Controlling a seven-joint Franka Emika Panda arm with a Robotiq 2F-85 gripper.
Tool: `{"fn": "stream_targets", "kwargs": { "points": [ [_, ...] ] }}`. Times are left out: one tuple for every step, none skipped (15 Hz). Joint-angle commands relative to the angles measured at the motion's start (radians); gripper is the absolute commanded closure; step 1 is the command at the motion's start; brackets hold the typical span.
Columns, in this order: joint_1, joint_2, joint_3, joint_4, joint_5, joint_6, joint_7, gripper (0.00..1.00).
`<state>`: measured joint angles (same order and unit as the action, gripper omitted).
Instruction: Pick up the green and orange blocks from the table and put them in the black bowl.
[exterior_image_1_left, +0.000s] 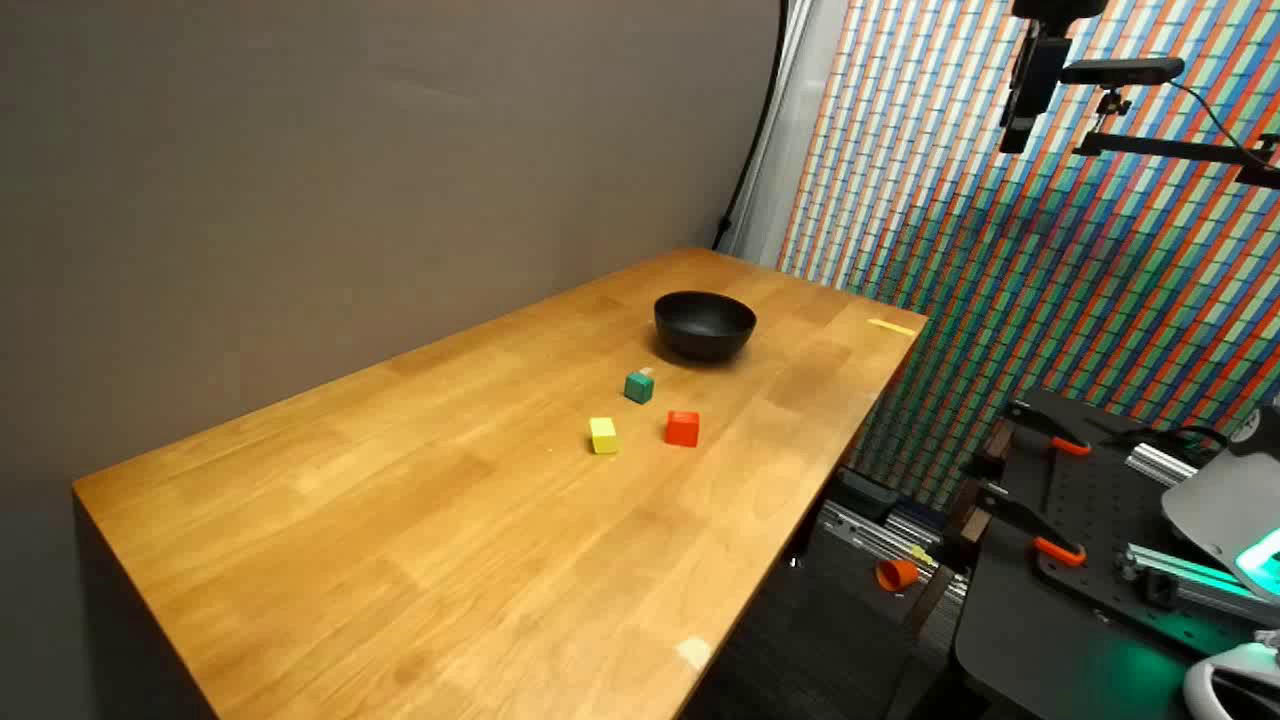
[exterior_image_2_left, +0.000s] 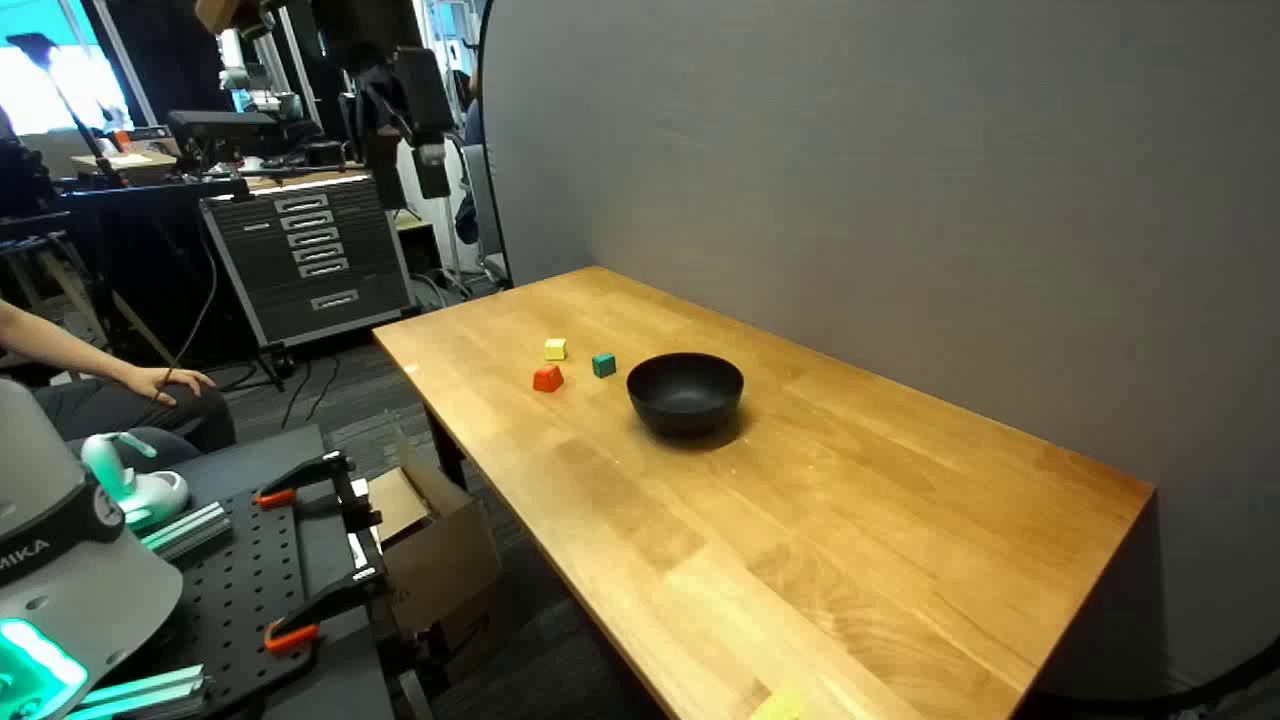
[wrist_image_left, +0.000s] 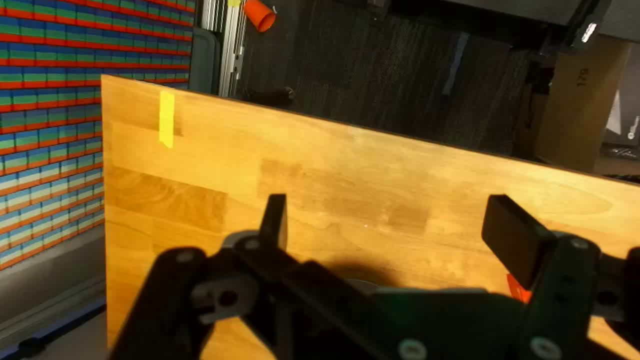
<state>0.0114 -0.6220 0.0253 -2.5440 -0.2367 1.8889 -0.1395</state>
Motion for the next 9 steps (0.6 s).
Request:
{"fn": "stream_targets", "kwargs": {
  "points": [
    [0.009, 0.000, -0.007, 0.005, -0.004, -0.003, 0.004, 0.00],
    [0.009, -0.001, -0.007, 0.009, -0.004, -0.003, 0.004, 0.00],
    [0.009, -0.003, -0.007, 0.012, -0.004, -0.003, 0.004, 0.00],
    [0.009, -0.003, -0.007, 0.013, -0.004, -0.003, 0.004, 0.00],
    [0.009, -0.003, -0.007, 0.013, -0.004, -0.003, 0.004, 0.00],
    [0.009, -0.003, -0.007, 0.013, -0.004, -0.003, 0.004, 0.00],
    [0.010, 0.037, -0.014, 0.031, -0.001, 0.021, -0.004, 0.00],
    [0.014, 0.114, -0.017, 0.065, 0.012, 0.057, 0.000, 0.00],
    [0.019, 0.170, -0.019, 0.086, 0.020, 0.085, -0.006, 0.00]
  ]
}}
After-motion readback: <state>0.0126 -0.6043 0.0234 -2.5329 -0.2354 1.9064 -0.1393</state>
